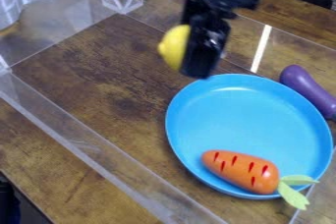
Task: Put the lemon on the blue tray
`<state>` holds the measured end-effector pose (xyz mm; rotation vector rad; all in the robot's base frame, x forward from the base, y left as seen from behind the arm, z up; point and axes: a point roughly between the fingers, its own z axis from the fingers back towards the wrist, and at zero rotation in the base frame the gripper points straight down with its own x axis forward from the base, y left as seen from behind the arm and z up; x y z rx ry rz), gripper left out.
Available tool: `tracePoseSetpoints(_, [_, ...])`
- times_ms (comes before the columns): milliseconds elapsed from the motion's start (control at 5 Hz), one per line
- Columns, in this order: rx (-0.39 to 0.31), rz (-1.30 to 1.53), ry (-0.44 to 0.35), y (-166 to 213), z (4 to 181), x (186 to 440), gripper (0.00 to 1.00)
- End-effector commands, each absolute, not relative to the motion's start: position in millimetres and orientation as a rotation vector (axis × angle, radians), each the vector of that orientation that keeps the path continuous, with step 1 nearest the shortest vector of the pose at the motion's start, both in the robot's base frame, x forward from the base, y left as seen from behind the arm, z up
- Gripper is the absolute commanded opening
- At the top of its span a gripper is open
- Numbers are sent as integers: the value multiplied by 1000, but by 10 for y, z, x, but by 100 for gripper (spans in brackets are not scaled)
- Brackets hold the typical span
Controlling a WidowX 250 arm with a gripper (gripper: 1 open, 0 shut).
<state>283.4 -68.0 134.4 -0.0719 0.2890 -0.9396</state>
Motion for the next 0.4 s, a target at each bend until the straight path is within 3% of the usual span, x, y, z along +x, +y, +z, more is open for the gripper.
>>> tracePoseSetpoints(0, [-52,-974,222,-705,1400,2841,0])
tracePoseSetpoints(200, [-48,-993,223,-605,1294,2879,100])
